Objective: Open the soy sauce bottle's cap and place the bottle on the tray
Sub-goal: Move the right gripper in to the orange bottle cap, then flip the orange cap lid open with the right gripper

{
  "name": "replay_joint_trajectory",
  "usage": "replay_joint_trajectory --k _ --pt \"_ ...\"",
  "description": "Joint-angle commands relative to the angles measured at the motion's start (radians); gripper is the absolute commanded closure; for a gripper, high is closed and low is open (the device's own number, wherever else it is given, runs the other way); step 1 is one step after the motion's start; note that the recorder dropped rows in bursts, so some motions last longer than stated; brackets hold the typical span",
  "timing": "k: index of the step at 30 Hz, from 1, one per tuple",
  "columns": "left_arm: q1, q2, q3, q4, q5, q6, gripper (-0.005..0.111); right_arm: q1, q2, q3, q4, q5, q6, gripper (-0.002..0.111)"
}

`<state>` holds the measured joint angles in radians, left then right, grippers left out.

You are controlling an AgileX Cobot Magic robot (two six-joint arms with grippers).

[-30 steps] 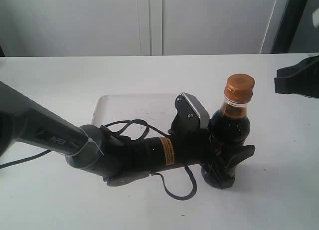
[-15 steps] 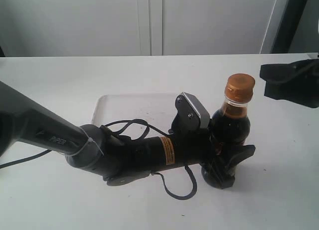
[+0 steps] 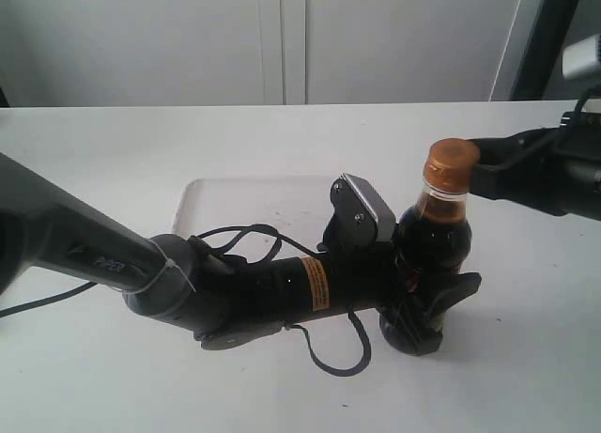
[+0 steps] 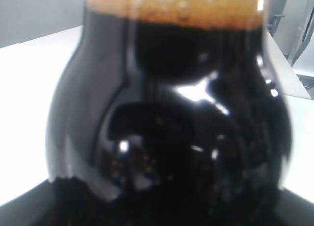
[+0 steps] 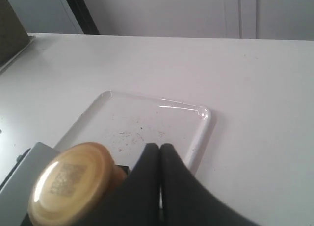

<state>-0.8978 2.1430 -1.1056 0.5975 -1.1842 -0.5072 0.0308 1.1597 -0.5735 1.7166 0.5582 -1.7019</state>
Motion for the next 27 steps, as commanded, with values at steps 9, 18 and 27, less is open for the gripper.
replay_joint_trajectory --k 9,18,27 --pt "-0.006 -0.001 -0.001 0.017 0.003 -0.011 0.107 0.01 0.002 0.002 0.028 0.021 -0.003 0.108" --pt "-0.006 -0.001 -0.001 0.017 0.005 -0.012 0.107 0.01 0.0 -0.001 0.028 0.058 -0.001 0.108" --pt "-0.006 -0.001 -0.001 0.017 0.012 -0.009 0.107 0.01 0.0 -0.024 0.028 0.11 0.017 0.108"
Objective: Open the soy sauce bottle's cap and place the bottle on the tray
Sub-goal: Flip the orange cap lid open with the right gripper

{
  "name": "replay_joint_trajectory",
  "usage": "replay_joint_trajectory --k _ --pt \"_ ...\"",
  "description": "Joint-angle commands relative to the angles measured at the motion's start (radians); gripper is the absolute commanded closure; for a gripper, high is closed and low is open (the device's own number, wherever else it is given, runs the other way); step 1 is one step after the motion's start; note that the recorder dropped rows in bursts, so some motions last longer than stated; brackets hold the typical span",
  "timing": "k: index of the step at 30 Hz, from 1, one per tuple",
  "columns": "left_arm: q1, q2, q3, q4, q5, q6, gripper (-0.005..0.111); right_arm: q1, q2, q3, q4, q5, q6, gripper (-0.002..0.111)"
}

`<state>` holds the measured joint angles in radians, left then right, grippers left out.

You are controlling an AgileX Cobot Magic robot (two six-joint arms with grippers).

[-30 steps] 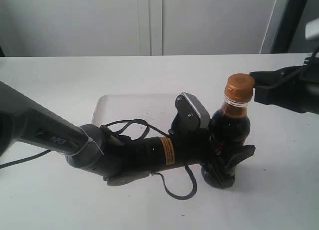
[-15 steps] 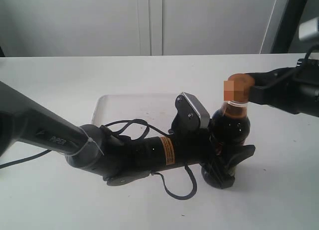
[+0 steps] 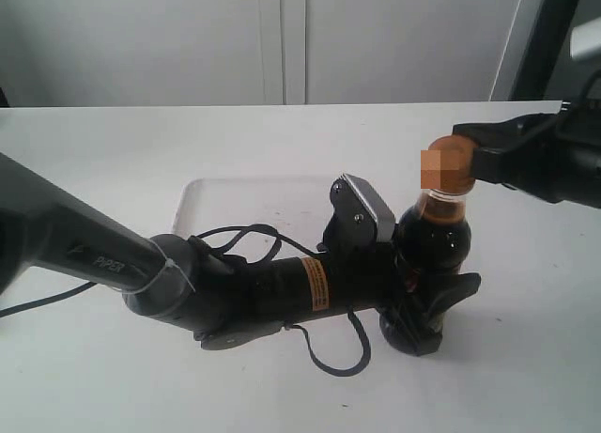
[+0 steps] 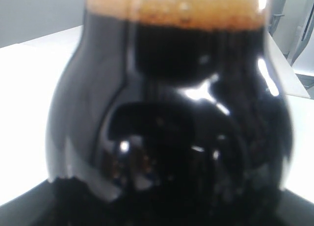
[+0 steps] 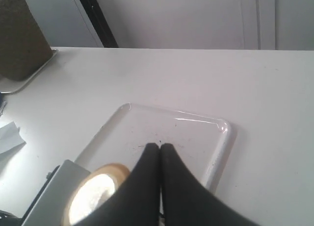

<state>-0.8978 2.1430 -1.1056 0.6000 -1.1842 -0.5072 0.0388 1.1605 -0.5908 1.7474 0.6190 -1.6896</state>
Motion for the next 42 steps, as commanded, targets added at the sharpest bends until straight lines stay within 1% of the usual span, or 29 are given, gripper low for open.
replay_joint_trajectory --k 1,13,16,20,25,35,39,42 --pt "-0.006 -0.001 -0.001 0.015 0.012 -0.009 0.107 0.002 -0.001 -0.007 -0.003 0.049 0.007 0.108" --pt "-0.006 -0.001 -0.001 0.013 0.012 -0.009 0.107 0.002 -0.045 -0.007 -0.003 0.103 0.007 0.108" --pt "-0.006 -0.001 -0.001 0.013 0.012 -0.009 0.107 0.007 -0.056 -0.007 -0.003 0.147 0.007 0.108" --pt "-0.006 -0.001 -0.001 0.013 0.012 -0.009 0.107 0.041 -0.056 -0.007 -0.003 0.198 0.009 0.108" --pt "-0.006 -0.001 -0.001 0.013 0.012 -0.009 0.107 0.069 -0.056 -0.007 -0.003 0.171 -0.008 0.108" --pt "-0.006 -0.003 -0.001 0.008 0.003 0.001 0.107 0.069 -0.1 -0.07 -0.003 -0.065 -0.072 0.108" --pt "-0.006 -0.003 -0.001 0.006 -0.02 0.018 0.107 0.069 -0.135 -0.079 -0.003 -0.239 -0.096 0.108" --pt "-0.006 -0.003 -0.001 -0.002 -0.037 0.018 0.107 0.069 -0.147 -0.077 -0.037 -0.359 -0.094 0.108"
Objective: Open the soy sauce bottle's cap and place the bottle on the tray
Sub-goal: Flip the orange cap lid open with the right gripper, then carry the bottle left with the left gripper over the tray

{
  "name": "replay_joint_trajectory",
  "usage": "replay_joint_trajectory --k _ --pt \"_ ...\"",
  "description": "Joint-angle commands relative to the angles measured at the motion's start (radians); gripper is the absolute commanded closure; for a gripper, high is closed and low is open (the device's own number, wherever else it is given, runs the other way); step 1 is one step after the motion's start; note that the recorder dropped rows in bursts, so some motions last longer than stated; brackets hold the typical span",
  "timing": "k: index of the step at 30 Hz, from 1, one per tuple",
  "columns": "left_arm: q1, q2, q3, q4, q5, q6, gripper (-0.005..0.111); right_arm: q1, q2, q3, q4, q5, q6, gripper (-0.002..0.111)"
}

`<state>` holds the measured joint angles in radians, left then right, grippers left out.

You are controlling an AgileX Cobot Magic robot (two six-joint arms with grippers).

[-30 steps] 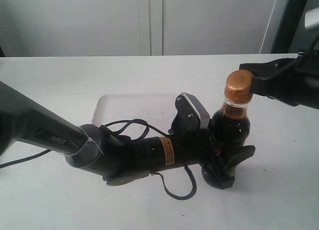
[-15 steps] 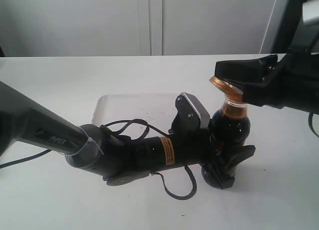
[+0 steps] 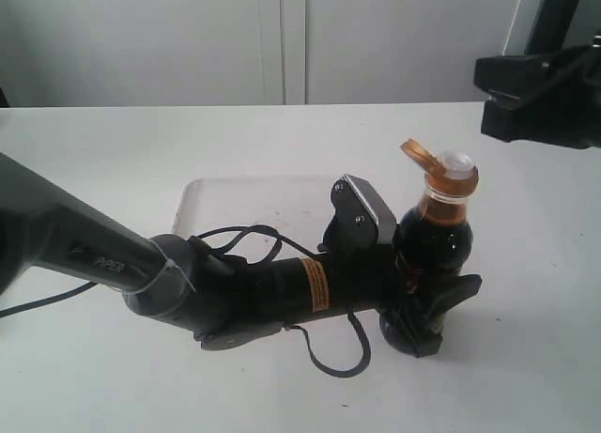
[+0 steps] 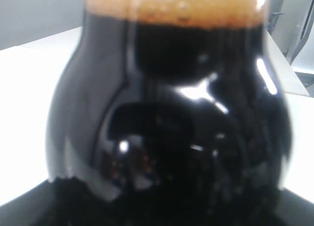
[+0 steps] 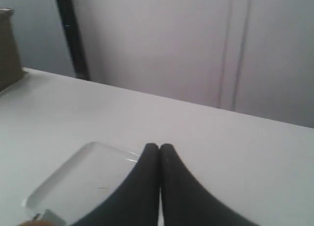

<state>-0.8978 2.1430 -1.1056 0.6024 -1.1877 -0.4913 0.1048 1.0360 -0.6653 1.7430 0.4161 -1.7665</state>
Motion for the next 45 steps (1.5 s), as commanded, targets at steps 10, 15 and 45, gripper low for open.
replay_joint_trajectory --k 10,15,45 --pt "-0.006 -0.051 -0.001 -0.012 0.0 0.002 0.107 0.003 -0.027 0.073 -0.042 -0.316 -0.036 0.108" --pt "-0.006 -0.1 -0.001 -0.012 0.013 0.002 0.107 0.003 -0.027 0.104 -0.042 -0.323 -0.044 0.108" --pt "0.242 -0.235 0.012 -0.02 0.006 -0.029 0.107 0.003 0.199 0.152 -0.048 -0.235 -0.14 0.108"
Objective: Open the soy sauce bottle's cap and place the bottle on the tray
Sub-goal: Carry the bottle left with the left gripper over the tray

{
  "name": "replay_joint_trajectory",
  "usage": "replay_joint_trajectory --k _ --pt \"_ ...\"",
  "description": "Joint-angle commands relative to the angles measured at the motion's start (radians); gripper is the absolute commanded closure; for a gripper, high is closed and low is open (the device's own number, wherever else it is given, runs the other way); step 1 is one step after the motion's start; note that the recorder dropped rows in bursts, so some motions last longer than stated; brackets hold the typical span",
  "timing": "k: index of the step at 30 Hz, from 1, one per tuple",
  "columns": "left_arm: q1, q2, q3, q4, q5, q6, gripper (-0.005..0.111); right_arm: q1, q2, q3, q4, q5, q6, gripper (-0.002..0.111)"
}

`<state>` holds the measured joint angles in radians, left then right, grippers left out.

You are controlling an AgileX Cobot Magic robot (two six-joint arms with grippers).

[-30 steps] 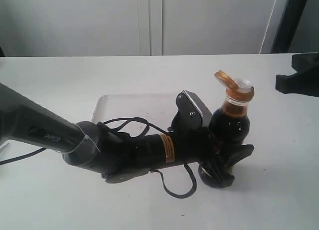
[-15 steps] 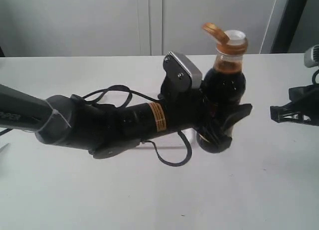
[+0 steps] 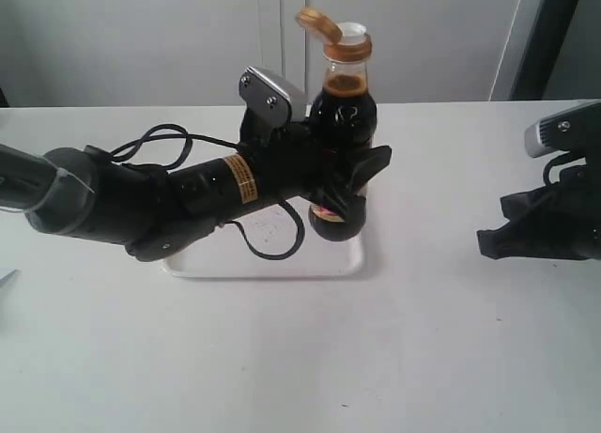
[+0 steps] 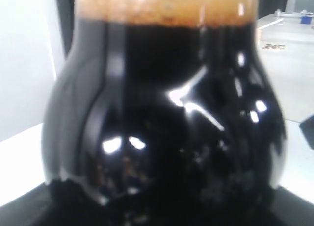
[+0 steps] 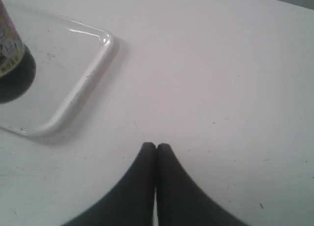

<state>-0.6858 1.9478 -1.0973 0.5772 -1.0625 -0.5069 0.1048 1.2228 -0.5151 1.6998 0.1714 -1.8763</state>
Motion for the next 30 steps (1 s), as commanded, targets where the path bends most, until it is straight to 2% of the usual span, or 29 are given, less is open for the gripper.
replay_joint_trajectory --k 1,9,23,30 --pt "0.04 -0.04 0.01 0.007 -0.131 -0.013 0.107 0.003 0.012 0.002 -0.004 0.01 -0.033 0.108" --pt "0.113 -0.04 0.063 0.007 -0.159 -0.013 0.107 0.003 0.012 0.0 -0.004 0.026 -0.033 0.108" --pt "0.173 -0.038 0.072 -0.002 -0.159 0.043 0.107 0.003 0.012 0.0 -0.004 0.056 -0.033 0.108" --pt "0.177 -0.038 0.072 -0.053 -0.159 0.115 0.107 0.003 0.012 0.0 -0.004 0.074 -0.033 0.108"
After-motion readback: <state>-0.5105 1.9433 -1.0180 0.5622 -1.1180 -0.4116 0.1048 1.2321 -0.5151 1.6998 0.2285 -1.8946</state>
